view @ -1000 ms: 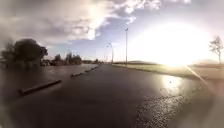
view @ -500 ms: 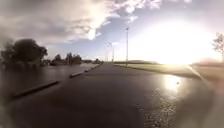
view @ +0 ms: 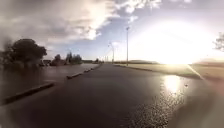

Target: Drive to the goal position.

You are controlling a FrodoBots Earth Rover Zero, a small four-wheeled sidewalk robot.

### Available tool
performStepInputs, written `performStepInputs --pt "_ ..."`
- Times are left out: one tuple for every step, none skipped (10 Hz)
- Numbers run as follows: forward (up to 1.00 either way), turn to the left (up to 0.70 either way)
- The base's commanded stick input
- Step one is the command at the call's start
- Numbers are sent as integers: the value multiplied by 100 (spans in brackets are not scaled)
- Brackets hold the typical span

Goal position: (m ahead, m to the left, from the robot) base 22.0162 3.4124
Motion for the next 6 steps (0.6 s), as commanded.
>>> performStepInputs --pt "70 -10" --pt "70 -14" --pt "70 -14" --pt "70 -14" --pt "70 -14" --pt "70 -14"
